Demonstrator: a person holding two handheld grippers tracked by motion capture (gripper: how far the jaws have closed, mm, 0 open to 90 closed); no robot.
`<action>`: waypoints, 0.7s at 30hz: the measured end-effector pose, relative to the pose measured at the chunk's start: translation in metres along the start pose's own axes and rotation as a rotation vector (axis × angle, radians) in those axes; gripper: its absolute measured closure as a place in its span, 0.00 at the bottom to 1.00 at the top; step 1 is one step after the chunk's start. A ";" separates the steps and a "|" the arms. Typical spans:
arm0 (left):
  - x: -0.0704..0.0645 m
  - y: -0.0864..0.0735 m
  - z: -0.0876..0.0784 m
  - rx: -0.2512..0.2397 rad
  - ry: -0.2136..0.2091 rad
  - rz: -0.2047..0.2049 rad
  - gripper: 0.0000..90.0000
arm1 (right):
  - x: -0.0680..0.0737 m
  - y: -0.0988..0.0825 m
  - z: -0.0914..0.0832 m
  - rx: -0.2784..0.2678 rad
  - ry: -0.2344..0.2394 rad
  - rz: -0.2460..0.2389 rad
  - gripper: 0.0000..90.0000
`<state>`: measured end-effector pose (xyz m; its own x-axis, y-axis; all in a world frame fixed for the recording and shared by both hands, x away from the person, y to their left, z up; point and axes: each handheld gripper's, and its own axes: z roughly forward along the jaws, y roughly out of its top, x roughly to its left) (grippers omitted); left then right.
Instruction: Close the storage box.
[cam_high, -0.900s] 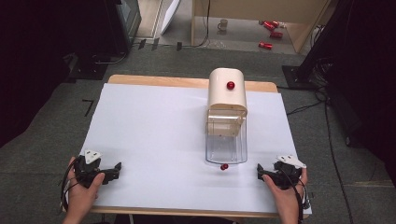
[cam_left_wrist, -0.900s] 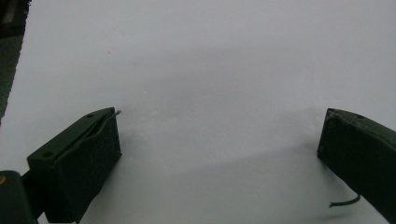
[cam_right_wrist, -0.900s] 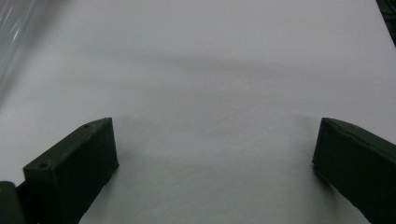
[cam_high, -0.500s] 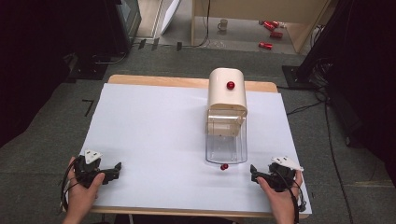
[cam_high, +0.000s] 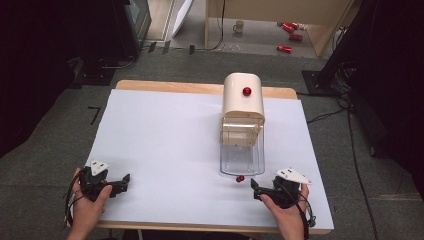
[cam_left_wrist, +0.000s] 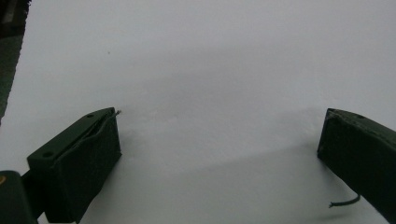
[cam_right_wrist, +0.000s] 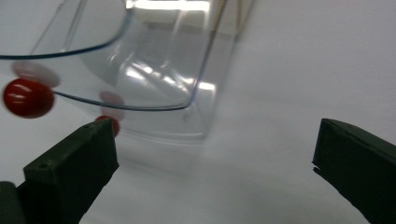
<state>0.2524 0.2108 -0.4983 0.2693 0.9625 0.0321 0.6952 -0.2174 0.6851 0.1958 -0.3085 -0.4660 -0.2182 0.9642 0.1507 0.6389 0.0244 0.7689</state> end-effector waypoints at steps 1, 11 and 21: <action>0.000 0.000 0.000 0.001 0.000 0.000 0.00 | 0.003 0.000 0.000 0.000 0.010 -0.010 0.00; 0.000 0.000 0.000 0.000 0.000 0.000 0.00 | 0.026 0.001 0.006 0.004 0.044 -0.045 0.00; 0.000 0.000 0.000 0.000 0.000 0.000 0.00 | 0.032 0.002 0.005 -0.014 0.051 -0.055 0.04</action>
<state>0.2524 0.2108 -0.4982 0.2692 0.9625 0.0323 0.6955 -0.2175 0.6848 0.1938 -0.2763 -0.4624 -0.2906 0.9467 0.1392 0.6146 0.0732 0.7854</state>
